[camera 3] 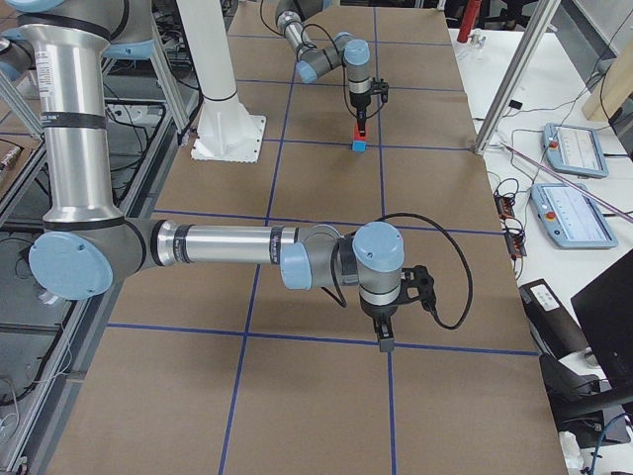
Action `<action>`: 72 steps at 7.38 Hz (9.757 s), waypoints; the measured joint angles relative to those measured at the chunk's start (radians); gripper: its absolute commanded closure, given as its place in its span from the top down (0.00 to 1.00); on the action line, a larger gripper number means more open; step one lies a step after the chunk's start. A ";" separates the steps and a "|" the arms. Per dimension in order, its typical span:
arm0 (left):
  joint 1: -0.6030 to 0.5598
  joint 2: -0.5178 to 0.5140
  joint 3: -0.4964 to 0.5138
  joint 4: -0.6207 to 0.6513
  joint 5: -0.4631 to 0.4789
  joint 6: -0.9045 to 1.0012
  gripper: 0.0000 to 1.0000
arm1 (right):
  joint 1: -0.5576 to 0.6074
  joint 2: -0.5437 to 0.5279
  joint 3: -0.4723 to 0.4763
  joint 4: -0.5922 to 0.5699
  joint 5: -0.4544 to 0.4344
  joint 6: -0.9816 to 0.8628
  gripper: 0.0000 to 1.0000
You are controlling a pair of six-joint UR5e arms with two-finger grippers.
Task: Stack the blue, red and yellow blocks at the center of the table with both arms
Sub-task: 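Lower the red cube onto the blue cube and open the left gripper, then raise the left gripper away from the stack, then reach the left gripper to the yellow cube and grasp it, then carry the yellow cube with the left gripper above the red cube, then lower the yellow cube onto the red cube and open the left gripper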
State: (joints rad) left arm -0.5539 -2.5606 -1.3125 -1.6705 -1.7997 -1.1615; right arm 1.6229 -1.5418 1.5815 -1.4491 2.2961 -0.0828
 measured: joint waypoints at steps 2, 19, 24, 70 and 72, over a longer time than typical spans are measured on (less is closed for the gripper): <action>-0.025 0.001 -0.039 0.017 -0.012 0.033 0.99 | 0.000 0.002 -0.001 0.000 0.000 0.000 1.00; -0.511 0.955 -0.207 -0.634 -0.300 0.420 0.99 | 0.015 0.003 0.007 -0.100 0.011 -0.008 1.00; -0.449 0.965 -0.196 -0.648 -0.258 0.435 0.58 | 0.015 0.006 0.006 -0.100 0.009 -0.005 1.00; -0.026 -0.039 -0.103 0.212 -0.052 0.042 0.55 | 0.015 -0.001 -0.005 -0.101 0.009 -0.008 1.00; -0.026 -0.038 -0.102 0.212 -0.052 0.043 0.89 | 0.015 -0.001 -0.005 -0.100 0.009 -0.008 1.00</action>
State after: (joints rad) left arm -0.5799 -2.5986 -1.4146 -1.4588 -1.8515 -1.1185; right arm 1.6378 -1.5432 1.5767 -1.5495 2.3056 -0.0905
